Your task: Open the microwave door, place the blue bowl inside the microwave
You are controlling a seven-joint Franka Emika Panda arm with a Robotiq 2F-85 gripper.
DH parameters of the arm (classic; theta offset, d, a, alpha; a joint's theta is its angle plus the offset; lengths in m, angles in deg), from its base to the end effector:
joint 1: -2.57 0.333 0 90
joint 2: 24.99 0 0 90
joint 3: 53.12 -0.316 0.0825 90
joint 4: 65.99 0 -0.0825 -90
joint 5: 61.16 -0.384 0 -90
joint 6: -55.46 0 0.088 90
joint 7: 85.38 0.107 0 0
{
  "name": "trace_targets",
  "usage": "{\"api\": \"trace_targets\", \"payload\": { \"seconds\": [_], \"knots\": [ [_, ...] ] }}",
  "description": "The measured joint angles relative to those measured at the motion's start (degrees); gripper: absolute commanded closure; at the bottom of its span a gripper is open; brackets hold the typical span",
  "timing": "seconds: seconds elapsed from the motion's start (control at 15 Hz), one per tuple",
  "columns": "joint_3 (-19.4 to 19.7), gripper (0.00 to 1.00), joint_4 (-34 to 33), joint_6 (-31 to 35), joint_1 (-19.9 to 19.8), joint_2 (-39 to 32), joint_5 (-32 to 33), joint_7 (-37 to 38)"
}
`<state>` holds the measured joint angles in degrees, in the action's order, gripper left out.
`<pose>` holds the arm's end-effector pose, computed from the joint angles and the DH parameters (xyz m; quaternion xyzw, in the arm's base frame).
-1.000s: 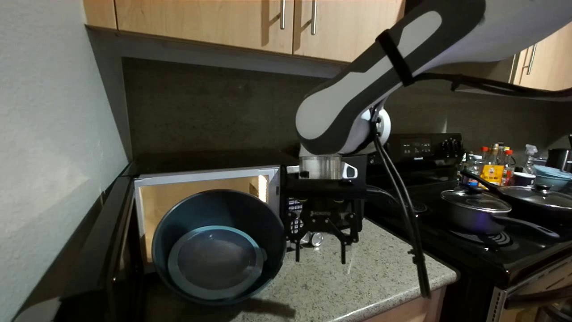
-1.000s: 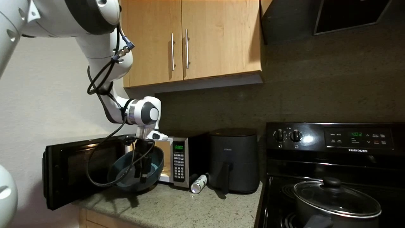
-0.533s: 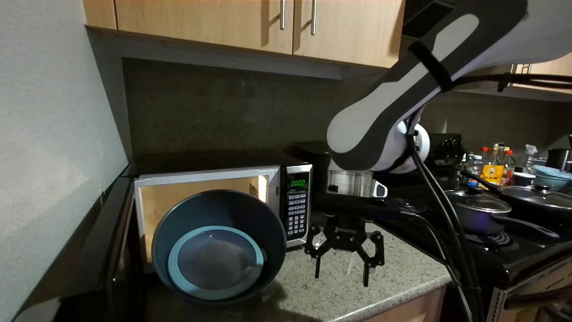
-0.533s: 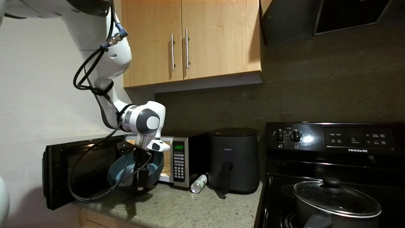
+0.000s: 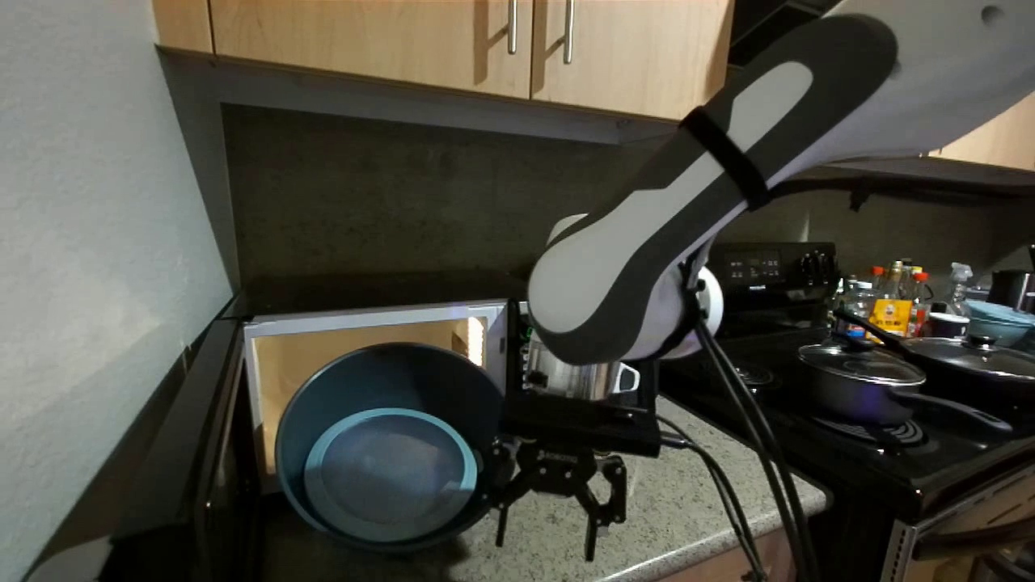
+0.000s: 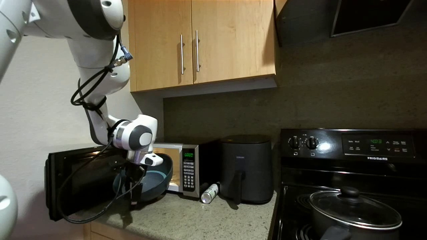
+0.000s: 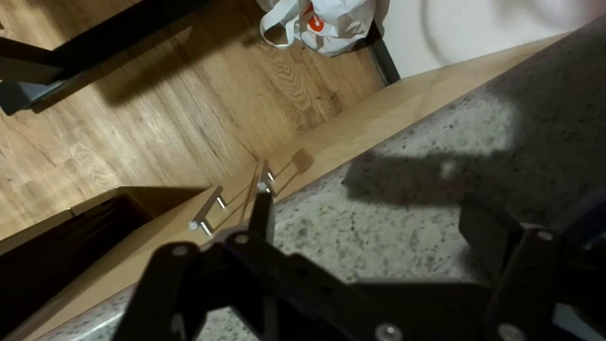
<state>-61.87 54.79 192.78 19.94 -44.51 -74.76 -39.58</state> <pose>0.5158 0.2540 0.2515 -0.9596 0.2604 0.0816 0.0686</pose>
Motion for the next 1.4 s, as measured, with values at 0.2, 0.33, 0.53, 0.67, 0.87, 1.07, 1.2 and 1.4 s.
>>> {"api": "trace_targets", "payload": {
  "seconds": [0.2,0.33,0.53,0.67,0.87,1.07,1.2,1.4],
  "knots": [
    [-0.4,0.0,-2.7,2.1,2.3,-3.5,0.6,0.1],
    [-0.4,0.0,-4.6,2.4,2.8,-5.2,0.6,0.1],
    [-0.6,0.0,-5.6,4.9,3.0,-5.1,0.6,0.1],
    [-0.9,0.0,-5.3,7.8,3.0,-3.8,0.5,0.1],
    [-1.1,0.0,-4.2,11.0,3.0,-1.5,0.3,0.1],
    [-1.0,0.0,-4.1,11.0,2.9,-1.0,0.1,0.8],
    [-0.8,0.0,-4.1,10.5,2.9,-1.2,0.1,1.7],
    [-0.6,0.0,-4.2,9.0,2.6,-2.0,-0.2,3.4]
  ]
}}
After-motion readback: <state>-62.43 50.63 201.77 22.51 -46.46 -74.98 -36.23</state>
